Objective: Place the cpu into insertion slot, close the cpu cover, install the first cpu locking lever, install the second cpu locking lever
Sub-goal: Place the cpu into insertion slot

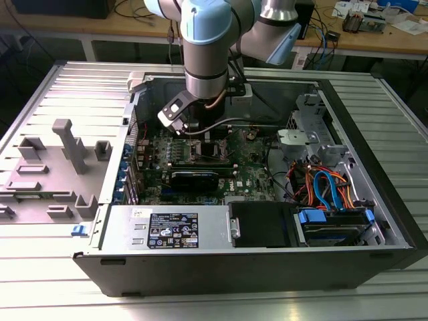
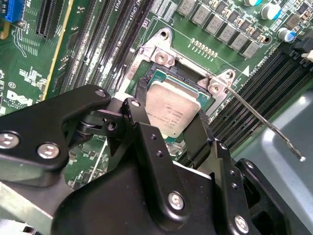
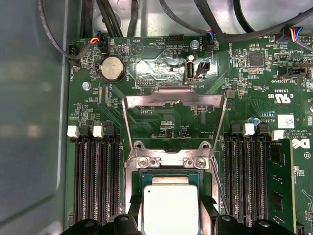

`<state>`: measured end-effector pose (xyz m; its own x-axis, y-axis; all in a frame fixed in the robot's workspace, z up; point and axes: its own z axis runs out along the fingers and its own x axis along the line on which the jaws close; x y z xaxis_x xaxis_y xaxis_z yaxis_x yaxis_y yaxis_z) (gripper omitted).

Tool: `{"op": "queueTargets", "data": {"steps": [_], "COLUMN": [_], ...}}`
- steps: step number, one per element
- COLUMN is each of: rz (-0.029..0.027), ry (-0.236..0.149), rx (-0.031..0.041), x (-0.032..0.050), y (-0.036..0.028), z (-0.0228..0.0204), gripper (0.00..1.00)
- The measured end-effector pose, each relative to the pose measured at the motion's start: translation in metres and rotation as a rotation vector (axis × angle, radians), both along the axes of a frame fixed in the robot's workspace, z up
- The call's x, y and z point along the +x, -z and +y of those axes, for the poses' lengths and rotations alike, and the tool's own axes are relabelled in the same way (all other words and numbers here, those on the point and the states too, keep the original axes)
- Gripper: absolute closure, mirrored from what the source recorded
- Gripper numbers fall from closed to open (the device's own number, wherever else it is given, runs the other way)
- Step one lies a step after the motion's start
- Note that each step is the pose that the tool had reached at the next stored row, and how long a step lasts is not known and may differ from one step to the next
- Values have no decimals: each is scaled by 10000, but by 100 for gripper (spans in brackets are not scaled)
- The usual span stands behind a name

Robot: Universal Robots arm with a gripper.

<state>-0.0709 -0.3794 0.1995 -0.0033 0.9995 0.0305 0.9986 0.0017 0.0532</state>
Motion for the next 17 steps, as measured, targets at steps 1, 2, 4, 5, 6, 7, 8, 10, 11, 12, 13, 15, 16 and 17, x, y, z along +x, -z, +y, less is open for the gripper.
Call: {"op": "queueTargets", "data": {"steps": [1, 2, 4, 5, 6, 7, 8, 10, 11, 12, 13, 15, 16, 17], "rz": [1, 1, 0, -1, 0, 0, -1, 0, 0, 0, 0, -1, 0, 0], "ry": [14, 47, 131, 146, 166, 169, 173, 176, 176, 177, 177, 178, 179, 180], "rx": [0, 0, 0, 0, 1, 1, 1, 1, 1, 1, 1, 1, 1, 1], "x": [1, 2, 3, 3, 4, 4, 3, 3, 3, 3, 3, 3, 3, 3], "y": [2, 4, 8, 8, 8, 8, 8, 8, 8, 8, 8, 8, 8, 8], "z": [0, 0, 0, 0, 0, 0, 0, 0, 0, 0, 0, 0, 0, 0], "gripper": [46, 46, 46, 46, 46, 46, 46, 46, 46, 46, 46, 46, 46, 46]}}
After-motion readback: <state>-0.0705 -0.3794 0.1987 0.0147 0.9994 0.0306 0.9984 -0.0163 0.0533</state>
